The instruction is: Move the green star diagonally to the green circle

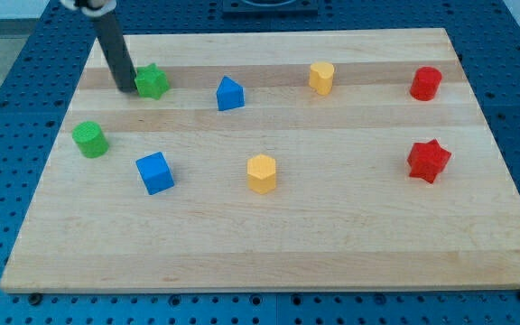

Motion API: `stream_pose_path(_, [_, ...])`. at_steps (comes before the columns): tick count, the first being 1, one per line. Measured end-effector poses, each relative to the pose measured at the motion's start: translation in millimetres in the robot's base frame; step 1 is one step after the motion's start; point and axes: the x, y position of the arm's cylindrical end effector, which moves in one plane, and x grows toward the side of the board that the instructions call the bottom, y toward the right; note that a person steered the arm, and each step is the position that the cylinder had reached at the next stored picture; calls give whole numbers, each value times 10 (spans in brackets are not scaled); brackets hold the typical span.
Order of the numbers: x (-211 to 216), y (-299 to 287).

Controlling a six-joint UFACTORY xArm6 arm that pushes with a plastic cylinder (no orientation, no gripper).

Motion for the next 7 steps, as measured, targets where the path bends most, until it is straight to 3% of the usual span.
stream_pose_path(2, [145,12])
stream_pose_path(3, [-651,-52])
stream_pose_path(4, [-1134,-44])
stream_pose_path(5, [-744,432])
stream_pose_path(6, [-718,458])
stream_pose_path(7, [-252,467])
